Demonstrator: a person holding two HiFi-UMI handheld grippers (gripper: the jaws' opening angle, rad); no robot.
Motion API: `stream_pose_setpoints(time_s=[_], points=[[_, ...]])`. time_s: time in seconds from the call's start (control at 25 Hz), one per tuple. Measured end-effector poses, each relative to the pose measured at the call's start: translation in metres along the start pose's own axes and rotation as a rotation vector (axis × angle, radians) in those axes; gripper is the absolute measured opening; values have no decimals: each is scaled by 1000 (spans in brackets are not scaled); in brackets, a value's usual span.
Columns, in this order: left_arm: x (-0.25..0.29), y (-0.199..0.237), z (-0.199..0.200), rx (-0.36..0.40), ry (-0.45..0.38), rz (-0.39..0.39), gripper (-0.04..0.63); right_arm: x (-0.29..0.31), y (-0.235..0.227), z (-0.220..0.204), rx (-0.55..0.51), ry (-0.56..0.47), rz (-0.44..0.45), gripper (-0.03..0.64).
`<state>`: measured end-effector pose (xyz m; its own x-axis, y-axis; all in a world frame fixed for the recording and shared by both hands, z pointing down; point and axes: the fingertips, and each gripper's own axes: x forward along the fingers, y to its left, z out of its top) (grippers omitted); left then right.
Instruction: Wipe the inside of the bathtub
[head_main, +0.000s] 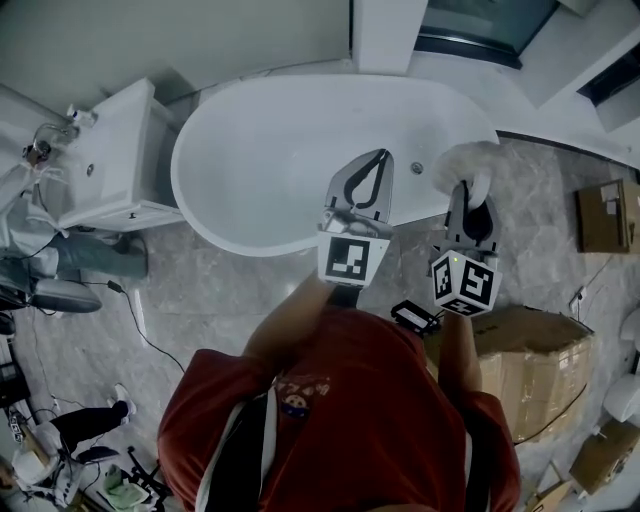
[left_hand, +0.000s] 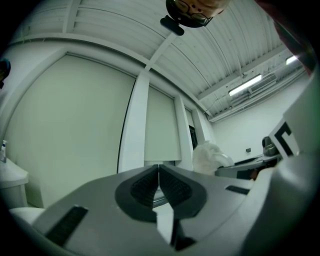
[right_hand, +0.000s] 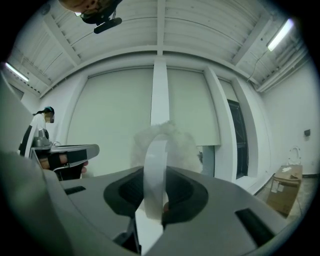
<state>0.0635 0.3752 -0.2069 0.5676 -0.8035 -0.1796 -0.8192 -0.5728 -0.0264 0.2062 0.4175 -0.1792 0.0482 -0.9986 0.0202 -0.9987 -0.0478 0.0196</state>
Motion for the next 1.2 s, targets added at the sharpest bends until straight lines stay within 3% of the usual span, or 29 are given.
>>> stream_pose_setpoints(time_s=[0.32,0.6,0.96,1.2], points=[[80,65,-25,5,17,29,15,114,9,-6,-25,37,37,94],[117,100,-31,12,24,57,15,168,20,-2,-63,57,72,94],[136,116,-40,19,50,134,15,203,27,-6,-87,53,142,94],[163,111,-52,35,55,185,15,230,7,-15,-77,44,188,94]])
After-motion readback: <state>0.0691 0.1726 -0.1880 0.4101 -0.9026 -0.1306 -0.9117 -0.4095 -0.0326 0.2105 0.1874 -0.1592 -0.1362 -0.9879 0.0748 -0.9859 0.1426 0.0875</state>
